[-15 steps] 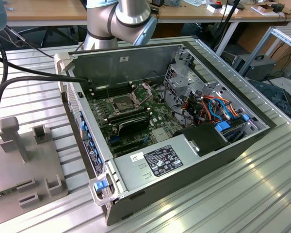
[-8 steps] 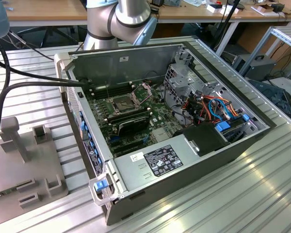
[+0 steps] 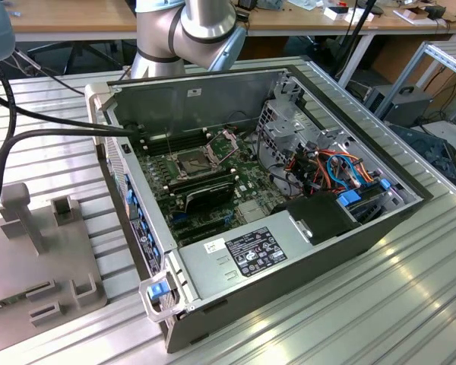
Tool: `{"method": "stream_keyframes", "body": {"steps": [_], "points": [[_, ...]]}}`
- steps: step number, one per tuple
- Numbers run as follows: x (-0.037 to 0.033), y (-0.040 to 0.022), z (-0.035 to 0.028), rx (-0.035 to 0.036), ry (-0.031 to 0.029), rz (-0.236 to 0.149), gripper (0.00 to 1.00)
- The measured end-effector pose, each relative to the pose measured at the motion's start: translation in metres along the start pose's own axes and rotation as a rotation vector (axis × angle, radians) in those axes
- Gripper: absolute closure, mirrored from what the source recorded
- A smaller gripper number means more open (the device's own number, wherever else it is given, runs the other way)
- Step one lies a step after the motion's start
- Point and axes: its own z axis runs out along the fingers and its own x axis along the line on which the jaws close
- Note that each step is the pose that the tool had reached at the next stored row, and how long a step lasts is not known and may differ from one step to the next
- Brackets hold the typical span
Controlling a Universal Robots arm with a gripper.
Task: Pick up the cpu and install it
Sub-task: 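Pick up the cpu and move it towards the insertion slot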
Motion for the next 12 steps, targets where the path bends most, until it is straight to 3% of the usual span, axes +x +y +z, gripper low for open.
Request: {"method": "stream_keyframes", "body": {"steps": [7,12], "points": [[-0.0001,0.0,0.0019,-0.0001,-0.0002,0.0,0.4],[-0.0004,-0.0003,0.0071,0.0,0.0,0.0,0.4]]}}
